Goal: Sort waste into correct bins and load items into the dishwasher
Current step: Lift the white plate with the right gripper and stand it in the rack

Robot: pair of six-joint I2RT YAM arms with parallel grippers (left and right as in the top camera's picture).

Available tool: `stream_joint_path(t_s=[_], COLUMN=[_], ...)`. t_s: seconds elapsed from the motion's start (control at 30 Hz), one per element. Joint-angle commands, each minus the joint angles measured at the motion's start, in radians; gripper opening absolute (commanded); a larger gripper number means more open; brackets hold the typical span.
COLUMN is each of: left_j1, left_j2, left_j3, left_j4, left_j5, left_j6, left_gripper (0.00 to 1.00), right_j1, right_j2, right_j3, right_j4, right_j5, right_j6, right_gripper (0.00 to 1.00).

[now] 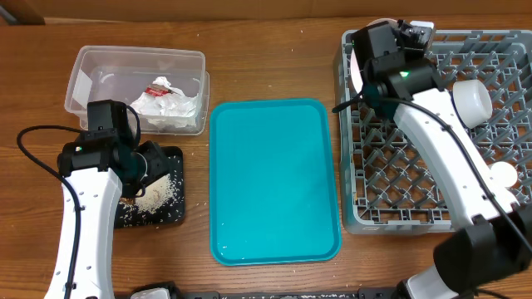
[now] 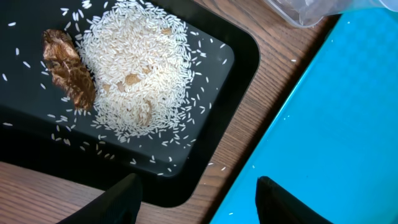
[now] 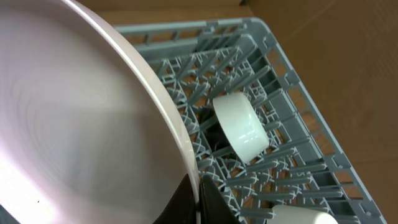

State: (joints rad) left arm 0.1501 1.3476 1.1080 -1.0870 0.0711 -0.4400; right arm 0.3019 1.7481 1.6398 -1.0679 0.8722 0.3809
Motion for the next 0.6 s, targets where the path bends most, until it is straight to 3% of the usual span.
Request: stream_joint_path(t_s=[0.0, 0.2, 0.3, 0.47, 0.5, 0.57], left_j1=[-0.003, -0.003, -0.003, -0.003, -0.003, -0.003], left_j2=[-0.007, -0.007, -0.007, -0.009, -0.009, -0.009], left_j3=[0.015, 0.015, 0.015, 0.016, 0.018, 0.026], left_j4=[-0.006, -0.006, -0.006, -0.006, -0.006, -0.011], left_j5=[-0.003, -0.003, -0.003, -0.003, -0.003, 0.0], left_j6=[0.025, 0.025, 0.025, 0.025, 0.025, 0.025], left_gripper=[0.61, 0.62, 0.71, 0.73, 0.74, 0.74], right_j1=[-0.011, -0.005, -0.002, -0.002, -0.002, -0.011], right_j2=[0.074, 0.102, 0.1, 0.061, 0.045, 0.007], right_j3=[-0.005, -0.004, -0.004, -0.003, -0.003, -0.003], right_j4=[-0.016, -0.038, -0.043, -0.064, -0.064, -0.064], right_j5=[0.032, -0.04, -0.107, -0.182, -0.19, -0.201], right_j6=[0.047, 0.085, 0.085, 0.096, 0.096, 0.096], right_gripper=[0.04, 0.04, 0.11, 0.2, 0.24, 0.45])
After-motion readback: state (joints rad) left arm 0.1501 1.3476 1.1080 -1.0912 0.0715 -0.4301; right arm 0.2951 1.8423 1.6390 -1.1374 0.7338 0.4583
